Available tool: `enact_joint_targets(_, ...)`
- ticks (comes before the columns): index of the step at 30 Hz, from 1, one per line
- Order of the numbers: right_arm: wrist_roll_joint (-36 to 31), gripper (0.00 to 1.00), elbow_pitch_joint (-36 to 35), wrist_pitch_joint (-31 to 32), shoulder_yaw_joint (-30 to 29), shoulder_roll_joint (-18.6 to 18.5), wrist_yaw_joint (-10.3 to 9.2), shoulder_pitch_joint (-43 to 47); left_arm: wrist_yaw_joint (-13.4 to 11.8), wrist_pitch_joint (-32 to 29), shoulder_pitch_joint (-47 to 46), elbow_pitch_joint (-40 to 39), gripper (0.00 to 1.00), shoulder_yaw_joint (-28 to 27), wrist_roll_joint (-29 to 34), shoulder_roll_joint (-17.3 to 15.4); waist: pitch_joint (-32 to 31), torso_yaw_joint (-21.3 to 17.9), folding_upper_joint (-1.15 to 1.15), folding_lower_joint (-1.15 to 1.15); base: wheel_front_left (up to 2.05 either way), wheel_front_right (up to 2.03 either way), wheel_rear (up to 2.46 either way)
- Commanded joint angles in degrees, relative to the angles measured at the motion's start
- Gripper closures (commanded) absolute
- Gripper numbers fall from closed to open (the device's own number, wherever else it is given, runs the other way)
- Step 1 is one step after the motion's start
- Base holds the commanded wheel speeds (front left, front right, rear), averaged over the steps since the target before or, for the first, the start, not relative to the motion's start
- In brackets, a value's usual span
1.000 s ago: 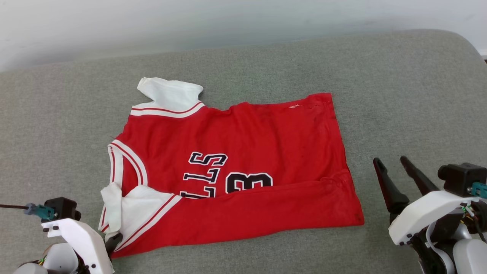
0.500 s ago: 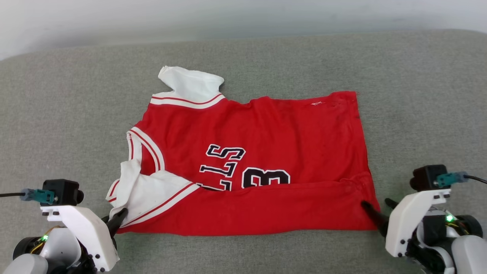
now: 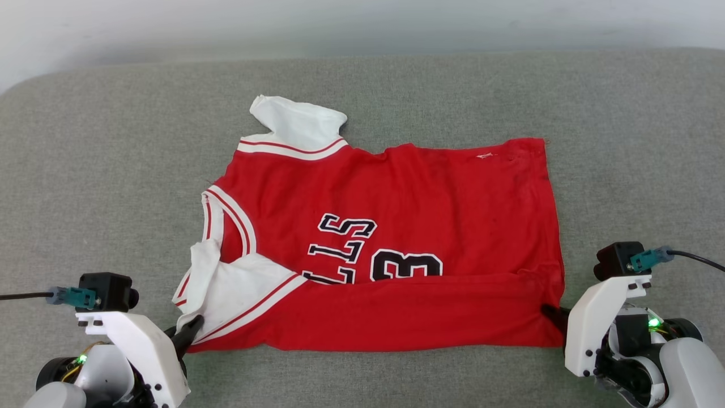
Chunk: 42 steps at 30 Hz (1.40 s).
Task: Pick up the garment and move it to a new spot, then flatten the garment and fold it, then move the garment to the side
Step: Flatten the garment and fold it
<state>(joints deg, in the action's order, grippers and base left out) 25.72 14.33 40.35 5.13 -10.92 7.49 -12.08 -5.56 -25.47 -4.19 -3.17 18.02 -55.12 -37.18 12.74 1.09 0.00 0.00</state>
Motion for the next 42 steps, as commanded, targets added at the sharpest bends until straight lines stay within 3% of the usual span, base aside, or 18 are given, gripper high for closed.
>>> enact_joint_targets(1, 0.15, 1.00, 1.11, 0.13, 0.81, 0.23, 0.00, 0.87, 0.16, 0.41, 0.07, 0.17, 1.00, -0.06, 0.15, 0.30, -0.71, 0.01, 0.00, 0.00, 0.00, 0.00, 0.00)
enact_joint_targets(9, 0.43, 1.00, -3.27, -0.75, 0.34, -1.59, 0.00, 2.73, -0.60, 1.72, 3.00, 0.34, 1.00, 0.39, -0.24, 1.41, -5.99, 0.00, 0.00, 0.00, 0.00, 0.00, 0.00)
enact_joint_targets(18, 0.58, 1.00, -7.71, 1.93, -1.77, -2.09, 0.00, 9.31, -3.56, 1.03, 8.92, -1.39, 1.00, 0.97, -1.15, 1.70, -11.28, -0.26, 0.00, 0.00, 0.00, 0.00, 0.00)
enact_joint_targets(24, 0.36, 1.00, -6.97, 0.77, -3.46, -0.83, 0.00, 11.45, -3.01, 1.43, 8.53, 0.30, 1.00, 2.56, -1.29, 3.73, -11.20, -0.87, 0.00, 0.00, 0.00, 0.00, 0.00)
enact_joint_targets(25, 0.30, 0.89, -6.44, 0.14, -3.62, -0.72, 0.00, 11.57, -2.76, 1.62, 7.93, 0.98, 1.00, 2.82, -1.05, 4.19, -11.05, -0.95, 0.00, 0.00, 0.00, 0.00, 0.00)
enact_joint_targets(26, 0.36, 0.51, -5.91, -0.46, -3.72, -0.47, -0.01, 11.71, -2.56, 1.89, 7.45, 1.71, 0.80, 2.98, -1.05, 4.67, -10.92, -1.04, 0.00, 0.00, 0.00, 0.00, 0.00)
enact_joint_targets(27, 0.23, 0.00, -5.58, -1.18, -3.51, -0.40, 0.00, 11.74, -2.45, 1.95, 7.15, 2.43, 0.45, 3.20, -1.09, 5.08, -10.80, -1.15, 0.00, 0.00, 0.00, 0.00, 0.00)
enact_joint_targets(28, 0.15, 0.00, -5.29, -1.92, -3.19, -0.35, 0.00, 11.82, -2.29, 2.05, 6.80, 3.19, 0.00, 3.35, -1.01, 5.32, -10.66, -1.31, 0.00, 0.00, 0.00, 0.00, 0.00)
enact_joint_targets(32, -0.07, 0.00, -5.66, -7.74, -2.47, -0.16, 0.00, 12.51, -2.15, 3.95, 5.85, 4.88, 0.00, 2.99, -0.14, 5.88, -10.53, -1.88, 0.00, 0.00, 0.00, 0.00, 0.00)
enact_joint_targets(38, -2.48, 0.00, -8.86, -23.65, -2.64, 0.78, 0.00, 12.86, -3.47, 9.91, 4.86, 3.69, 0.00, 0.65, 2.70, 5.66, -11.18, -2.74, 0.00, 0.00, 0.00, 0.00, 0.00)
enact_joint_targets(42, -5.25, 0.00, -10.46, -31.07, -2.95, 1.75, 0.00, 12.23, -4.50, 13.58, 3.21, 2.14, 0.00, -0.55, 4.84, 6.09, -11.44, -3.64, 0.00, 0.00, 0.00, 0.00, 0.00)
